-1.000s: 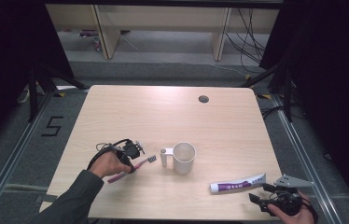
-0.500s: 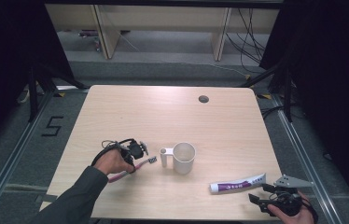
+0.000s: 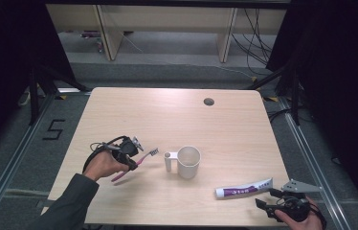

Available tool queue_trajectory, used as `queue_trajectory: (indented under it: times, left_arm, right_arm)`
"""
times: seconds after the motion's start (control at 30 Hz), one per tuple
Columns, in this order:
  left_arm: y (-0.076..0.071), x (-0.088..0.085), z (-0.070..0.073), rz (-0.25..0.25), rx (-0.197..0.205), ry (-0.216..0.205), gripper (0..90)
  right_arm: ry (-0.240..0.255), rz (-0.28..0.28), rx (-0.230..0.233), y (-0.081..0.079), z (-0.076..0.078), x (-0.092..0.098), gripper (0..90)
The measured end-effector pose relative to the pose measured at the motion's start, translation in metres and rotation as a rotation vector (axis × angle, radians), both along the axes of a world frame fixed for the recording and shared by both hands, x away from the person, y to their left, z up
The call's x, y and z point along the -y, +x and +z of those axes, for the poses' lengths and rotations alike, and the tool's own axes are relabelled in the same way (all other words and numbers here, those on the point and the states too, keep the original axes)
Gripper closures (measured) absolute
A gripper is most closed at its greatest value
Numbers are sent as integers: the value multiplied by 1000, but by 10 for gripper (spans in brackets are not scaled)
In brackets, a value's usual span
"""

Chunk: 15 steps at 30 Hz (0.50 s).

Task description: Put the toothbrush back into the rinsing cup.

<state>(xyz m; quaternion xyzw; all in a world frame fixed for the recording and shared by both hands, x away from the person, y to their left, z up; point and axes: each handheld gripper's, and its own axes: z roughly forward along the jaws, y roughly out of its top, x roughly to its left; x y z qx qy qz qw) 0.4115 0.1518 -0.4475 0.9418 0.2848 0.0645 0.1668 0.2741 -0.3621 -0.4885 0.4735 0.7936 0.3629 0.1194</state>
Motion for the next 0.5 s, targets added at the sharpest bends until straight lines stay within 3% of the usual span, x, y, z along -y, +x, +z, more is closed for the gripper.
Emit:
queue_trajectory:
  times: [0.1,0.13,0.2,0.33,0.4,0.43,0.5]
  left_arm:
    - [-1,-3,4,-2,13,-22,826]
    - [-2,-4,8,8,40,-56,826]
    - [-6,-4,12,32,67,-77,826]
    - [-11,-3,20,17,122,-142,826]
    - [-13,-2,21,34,166,-186,826]
    - [-13,-2,21,34,166,-186,826]
    - [-15,-1,22,47,198,-233,826]
  right_arm:
    - [1,-1,0,0,0,0,248]
    - [0,0,-7,0,0,0,248]
    - [0,-1,-7,0,0,0,248]
    - [-1,-2,-8,0,0,0,249]
    - [0,-1,-7,0,0,-1,248]
    - [0,-1,-7,0,0,-1,248]
    - [0,0,-2,0,0,0,249]
